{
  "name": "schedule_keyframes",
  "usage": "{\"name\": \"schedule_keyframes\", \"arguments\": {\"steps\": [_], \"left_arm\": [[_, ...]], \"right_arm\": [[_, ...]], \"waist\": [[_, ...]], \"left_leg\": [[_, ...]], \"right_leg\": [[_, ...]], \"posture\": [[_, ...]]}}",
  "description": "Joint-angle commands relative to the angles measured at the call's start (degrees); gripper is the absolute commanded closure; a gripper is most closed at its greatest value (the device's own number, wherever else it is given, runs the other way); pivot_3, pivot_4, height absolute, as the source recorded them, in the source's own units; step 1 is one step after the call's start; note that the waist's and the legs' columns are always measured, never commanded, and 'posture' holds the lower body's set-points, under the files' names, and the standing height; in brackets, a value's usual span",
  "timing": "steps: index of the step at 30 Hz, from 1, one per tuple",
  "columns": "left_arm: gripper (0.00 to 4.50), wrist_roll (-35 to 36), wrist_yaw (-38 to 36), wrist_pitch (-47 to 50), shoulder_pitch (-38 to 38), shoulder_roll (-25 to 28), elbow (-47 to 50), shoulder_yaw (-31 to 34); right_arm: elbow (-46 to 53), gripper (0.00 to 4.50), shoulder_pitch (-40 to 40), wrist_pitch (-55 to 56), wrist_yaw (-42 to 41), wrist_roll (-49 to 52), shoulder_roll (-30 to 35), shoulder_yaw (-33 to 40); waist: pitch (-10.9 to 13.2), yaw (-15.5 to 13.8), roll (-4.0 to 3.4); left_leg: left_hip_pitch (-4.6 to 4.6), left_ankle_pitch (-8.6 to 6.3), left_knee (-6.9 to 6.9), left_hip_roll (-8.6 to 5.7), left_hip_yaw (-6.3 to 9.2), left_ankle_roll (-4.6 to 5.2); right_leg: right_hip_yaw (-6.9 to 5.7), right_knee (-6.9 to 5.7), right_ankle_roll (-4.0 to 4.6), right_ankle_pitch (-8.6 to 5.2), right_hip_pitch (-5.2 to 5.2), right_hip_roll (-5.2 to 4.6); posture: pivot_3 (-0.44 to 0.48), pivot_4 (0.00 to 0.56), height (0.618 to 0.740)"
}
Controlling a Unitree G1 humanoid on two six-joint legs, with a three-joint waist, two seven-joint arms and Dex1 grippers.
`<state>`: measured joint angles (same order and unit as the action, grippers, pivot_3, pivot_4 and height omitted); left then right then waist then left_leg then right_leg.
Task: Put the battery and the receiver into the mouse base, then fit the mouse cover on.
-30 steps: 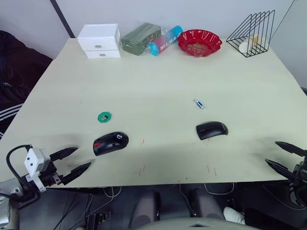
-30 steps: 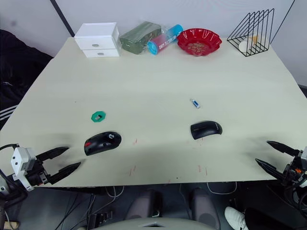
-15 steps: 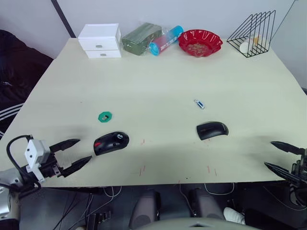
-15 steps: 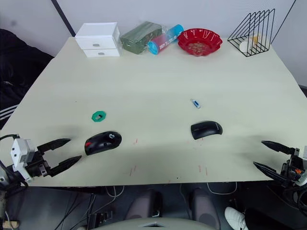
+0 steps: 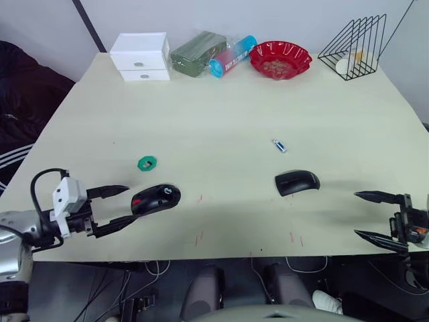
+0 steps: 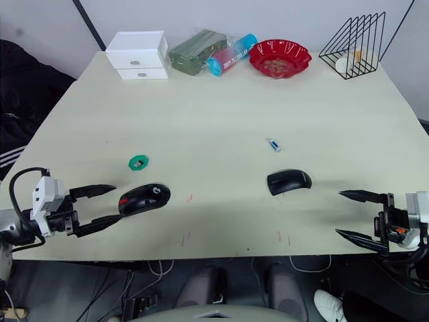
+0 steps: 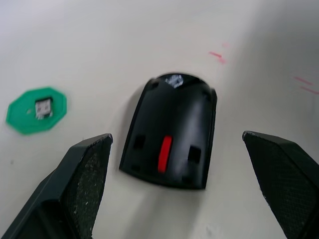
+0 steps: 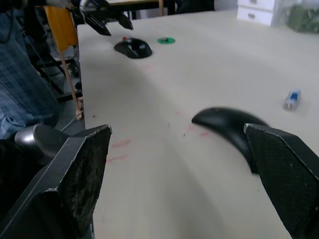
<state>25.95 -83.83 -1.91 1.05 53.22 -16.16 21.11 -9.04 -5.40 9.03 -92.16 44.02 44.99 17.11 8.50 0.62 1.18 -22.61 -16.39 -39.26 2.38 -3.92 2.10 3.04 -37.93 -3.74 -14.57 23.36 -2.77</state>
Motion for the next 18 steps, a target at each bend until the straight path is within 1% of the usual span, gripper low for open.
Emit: {"name": "schedule_keyframes", "arguments": {"steps": [1,4,6,12,18], "left_arm": [[0.05,-0.55,-1.98,-0.94,-2.19,1.95,0.58,-1.5],[0.05,-1.09,-2.45,-1.19,-4.05,1.92,-0.11,-2.86],[0.05,-1.56,-3.07,-1.43,-6.71,1.33,-0.98,-4.57],[0.05,-4.84,-3.35,-5.17,-11.6,-0.03,-5.0,-9.3],[0.05,-8.58,-6.3,-9.69,-16.1,-0.72,-10.87,-14.33]], "right_arm": [[1.21,0.0,0.29,1.28,-0.33,1.17,0.33,0.09],[0.84,0.0,0.46,1.37,-0.33,1.15,0.37,-0.03],[0.55,0.0,0.43,1.29,-0.33,1.02,0.3,0.22],[0.32,0.0,-0.22,1.16,-0.33,0.93,0.26,0.94],[0.32,0.0,-1.08,1.56,-0.33,0.99,0.46,1.44]], "waist": [[0.01,-0.04,-0.01],[0.01,-0.02,-0.02],[0.01,-0.04,-0.02],[0.01,0.05,-0.01],[0.01,-0.02,-0.01]], "left_leg": [[-0.01,0.0,0.0,0.0,0.01,0.0],[-0.01,0.0,0.0,-0.02,-0.02,0.0],[-0.01,0.0,0.0,-0.02,-0.01,0.0],[-0.03,0.0,-0.02,-0.03,-0.02,0.0],[-0.02,0.01,-0.04,-0.03,0.0,0.0]], "right_leg": [[0.0,0.0,0.0,0.0,0.0,0.0],[0.01,0.0,0.0,0.0,0.0,0.0],[0.01,-0.01,0.0,0.0,0.0,0.0],[0.03,0.0,-0.01,0.0,0.0,0.03],[0.02,-0.03,-0.01,0.0,0.0,0.06]], "posture": [[0.0,0.15,0.74],[0.0,0.15,0.74],[0.0,0.15,0.74],[0.0,0.15,0.74],[0.0,0.15,0.74]]}}
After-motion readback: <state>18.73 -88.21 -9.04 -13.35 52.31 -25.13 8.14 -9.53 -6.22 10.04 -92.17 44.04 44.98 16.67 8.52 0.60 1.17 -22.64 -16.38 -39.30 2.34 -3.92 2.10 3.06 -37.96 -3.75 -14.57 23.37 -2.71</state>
